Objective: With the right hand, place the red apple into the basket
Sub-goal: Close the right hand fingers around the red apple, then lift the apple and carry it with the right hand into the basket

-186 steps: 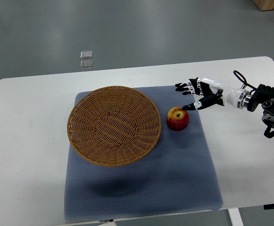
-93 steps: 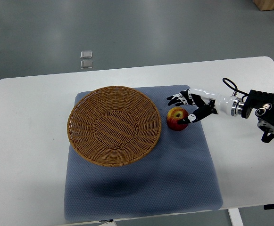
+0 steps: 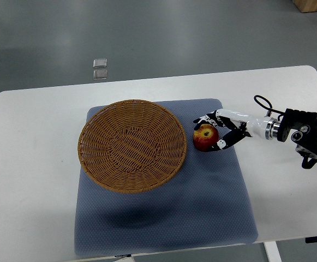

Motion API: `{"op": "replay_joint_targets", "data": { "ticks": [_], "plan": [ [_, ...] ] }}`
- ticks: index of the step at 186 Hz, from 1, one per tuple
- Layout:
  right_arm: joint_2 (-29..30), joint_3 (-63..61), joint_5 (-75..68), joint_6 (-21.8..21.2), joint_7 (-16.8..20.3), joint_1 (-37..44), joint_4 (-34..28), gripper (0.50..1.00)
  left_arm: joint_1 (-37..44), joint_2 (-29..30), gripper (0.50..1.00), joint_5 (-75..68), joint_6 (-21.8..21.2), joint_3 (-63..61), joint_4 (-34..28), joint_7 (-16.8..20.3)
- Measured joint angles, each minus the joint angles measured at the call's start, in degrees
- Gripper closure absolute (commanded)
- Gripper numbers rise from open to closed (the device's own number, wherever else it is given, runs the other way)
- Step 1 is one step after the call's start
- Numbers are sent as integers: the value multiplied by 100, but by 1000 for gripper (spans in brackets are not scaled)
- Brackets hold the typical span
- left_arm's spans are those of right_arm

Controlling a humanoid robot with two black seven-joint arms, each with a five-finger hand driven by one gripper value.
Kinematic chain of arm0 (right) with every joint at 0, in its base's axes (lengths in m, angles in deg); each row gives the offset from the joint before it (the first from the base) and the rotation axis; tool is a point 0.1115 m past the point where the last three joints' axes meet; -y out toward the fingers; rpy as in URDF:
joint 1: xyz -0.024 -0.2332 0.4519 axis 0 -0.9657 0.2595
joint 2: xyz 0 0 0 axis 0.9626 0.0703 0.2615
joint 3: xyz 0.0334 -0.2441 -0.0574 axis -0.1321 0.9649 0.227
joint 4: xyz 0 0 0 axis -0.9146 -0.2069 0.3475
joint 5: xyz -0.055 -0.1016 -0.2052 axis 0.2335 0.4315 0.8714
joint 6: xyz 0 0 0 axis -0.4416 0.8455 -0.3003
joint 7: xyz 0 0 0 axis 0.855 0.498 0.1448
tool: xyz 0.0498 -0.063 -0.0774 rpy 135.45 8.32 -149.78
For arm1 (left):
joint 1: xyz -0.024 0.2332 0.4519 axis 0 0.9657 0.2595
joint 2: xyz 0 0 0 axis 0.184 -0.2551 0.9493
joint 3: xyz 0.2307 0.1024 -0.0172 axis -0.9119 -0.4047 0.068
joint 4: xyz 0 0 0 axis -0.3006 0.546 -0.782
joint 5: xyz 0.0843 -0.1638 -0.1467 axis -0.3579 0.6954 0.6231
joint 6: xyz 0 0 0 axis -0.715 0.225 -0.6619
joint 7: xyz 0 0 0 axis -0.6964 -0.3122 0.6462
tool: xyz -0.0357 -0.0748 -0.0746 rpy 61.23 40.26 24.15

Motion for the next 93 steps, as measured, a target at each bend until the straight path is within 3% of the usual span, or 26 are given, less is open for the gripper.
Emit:
{"op": "replay_joint_targets", "data": {
  "ticks": [13,14,21,31,32,60,75,85,86,93],
  "plan": [
    [11,107,28,138,2,0,-1,603,0,0,500,0,0,0,0,0],
    [11,115,29,148,3,0,-1,629,0,0,500,0,0,0,0,0],
    [15,173,38,227,9,0,-1,687,0,0,500,0,0,0,0,0],
    [19,236,52,364,17,0,-1,687,0,0,500,0,0,0,0,0],
    [19,241,54,377,18,0,-1,744,0,0,500,0,0,0,0,0],
    [23,384,75,675,21,20,5,881,0,0,500,0,0,0,0,0],
    [27,399,76,806,1,25,9,928,0,0,500,0,0,0,0,0],
    [29,399,73,902,-11,35,9,928,0,0,500,0,0,0,0,0],
    [29,399,71,919,-13,37,9,954,0,0,500,0,0,0,0,0],
    [29,396,67,969,-22,44,10,969,0,0,500,0,0,0,0,0]
  ]
}}
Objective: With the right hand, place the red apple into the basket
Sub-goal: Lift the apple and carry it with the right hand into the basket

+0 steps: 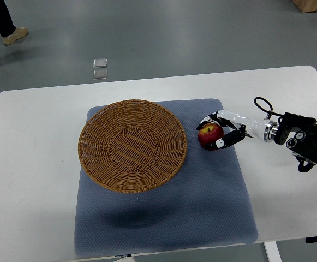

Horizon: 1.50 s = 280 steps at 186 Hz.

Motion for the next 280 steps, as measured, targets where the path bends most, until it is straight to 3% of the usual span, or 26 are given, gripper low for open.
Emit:
{"op": "replay_joint_targets", "data": {
  "ticks": [29,86,141,178,245,269,280],
  "plan": [
    [-20,-184,-59,214,-105,190,1,989,0,0,500,0,0,0,0,0],
    [332,-269,-18,267,-122,1103,-23,955,0,0,500,0,0,0,0,0],
    [1555,305,141,30,-111,1962,-33,928,1,0,500,0,-1,-1,15,-1],
    [2254,659,232,25,-112,2077,28,910,0,0,500,0,-1,13,12,0],
    [2336,1396,472,107,-104,1846,244,877,0,0,500,0,6,27,16,0],
    [2335,1407,546,279,-66,1731,349,799,0,0,500,0,7,27,31,0],
    [2336,1407,557,355,-47,1693,362,736,0,0,500,0,7,26,35,0]
  ]
}}
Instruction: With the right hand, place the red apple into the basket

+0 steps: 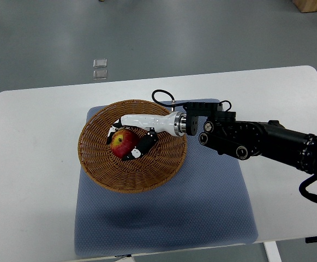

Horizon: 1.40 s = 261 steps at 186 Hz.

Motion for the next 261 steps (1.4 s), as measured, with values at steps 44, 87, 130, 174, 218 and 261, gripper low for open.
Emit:
{"op": "replay_joint_targets", "data": {
  "ticks": [44,87,130,174,218,261],
  "plan": [
    [0,-8,-4,128,23,-38,6,589,0,0,500,0,0,-9,3,0],
    [0,-89,-74,98,17,41,-13,589,0,0,500,0,-3,-17,-4,0],
    [-1,-1022,-388,139,43,112,25,591,0,0,500,0,-3,-18,-8,0],
    [-203,-2250,-1702,222,569,-240,429,597,-1,0,500,0,-2,-10,-2,0],
    [-567,-2493,-3518,1077,881,-757,1050,597,-2,0,500,0,1,-10,10,1],
    [-608,-2501,-4923,1843,1027,-965,1342,591,0,0,500,0,0,-17,18,0]
  ]
}}
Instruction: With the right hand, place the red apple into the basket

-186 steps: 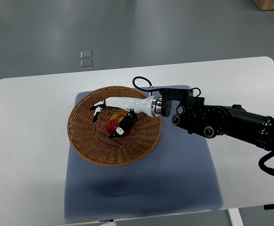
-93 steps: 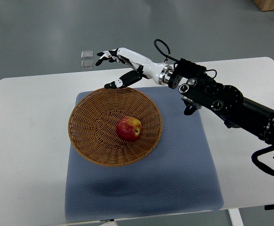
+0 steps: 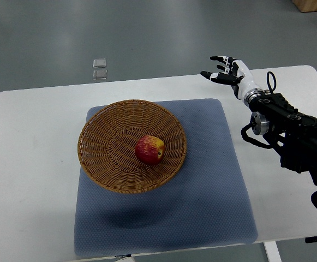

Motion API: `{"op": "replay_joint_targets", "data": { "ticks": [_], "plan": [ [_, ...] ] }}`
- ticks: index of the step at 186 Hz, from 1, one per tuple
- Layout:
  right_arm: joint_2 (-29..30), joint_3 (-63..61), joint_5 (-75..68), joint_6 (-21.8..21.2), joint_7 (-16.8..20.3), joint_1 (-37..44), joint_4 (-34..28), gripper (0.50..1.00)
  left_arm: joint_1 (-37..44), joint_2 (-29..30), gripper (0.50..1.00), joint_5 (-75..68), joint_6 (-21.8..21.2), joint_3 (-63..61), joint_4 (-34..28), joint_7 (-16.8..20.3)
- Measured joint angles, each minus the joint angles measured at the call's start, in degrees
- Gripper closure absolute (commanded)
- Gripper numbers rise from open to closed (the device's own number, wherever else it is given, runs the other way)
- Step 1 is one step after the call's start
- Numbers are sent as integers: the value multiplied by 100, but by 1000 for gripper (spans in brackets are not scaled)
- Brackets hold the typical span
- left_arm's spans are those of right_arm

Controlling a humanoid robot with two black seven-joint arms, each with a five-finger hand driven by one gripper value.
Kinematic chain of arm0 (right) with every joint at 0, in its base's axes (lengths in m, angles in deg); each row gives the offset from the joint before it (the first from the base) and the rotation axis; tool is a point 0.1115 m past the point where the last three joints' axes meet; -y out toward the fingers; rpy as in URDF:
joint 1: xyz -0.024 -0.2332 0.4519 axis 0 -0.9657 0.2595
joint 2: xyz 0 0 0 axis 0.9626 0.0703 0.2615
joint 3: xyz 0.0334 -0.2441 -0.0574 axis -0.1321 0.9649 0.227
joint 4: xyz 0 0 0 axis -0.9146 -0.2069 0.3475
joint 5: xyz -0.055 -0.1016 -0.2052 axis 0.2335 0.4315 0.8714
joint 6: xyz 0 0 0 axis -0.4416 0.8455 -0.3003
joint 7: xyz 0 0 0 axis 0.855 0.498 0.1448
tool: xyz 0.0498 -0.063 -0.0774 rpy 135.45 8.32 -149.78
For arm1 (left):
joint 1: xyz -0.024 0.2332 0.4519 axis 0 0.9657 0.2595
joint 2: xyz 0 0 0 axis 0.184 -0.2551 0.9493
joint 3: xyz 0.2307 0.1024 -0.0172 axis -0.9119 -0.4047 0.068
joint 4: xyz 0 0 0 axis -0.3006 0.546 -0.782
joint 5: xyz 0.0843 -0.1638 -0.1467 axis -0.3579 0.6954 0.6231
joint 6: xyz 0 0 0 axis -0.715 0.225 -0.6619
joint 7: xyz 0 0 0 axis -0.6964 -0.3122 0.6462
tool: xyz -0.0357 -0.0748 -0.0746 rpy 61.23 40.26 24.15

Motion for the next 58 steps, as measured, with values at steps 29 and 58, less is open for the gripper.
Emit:
{"op": "replay_joint_targets", "data": {
  "ticks": [29,58],
  "plan": [
    [28,-7,-729,213,8,-45,8,587,0,0,500,0,0,-1,1,0],
    [68,4,-879,208,-35,-66,7,585,0,0,500,0,-2,-1,1,0]
  ]
}}
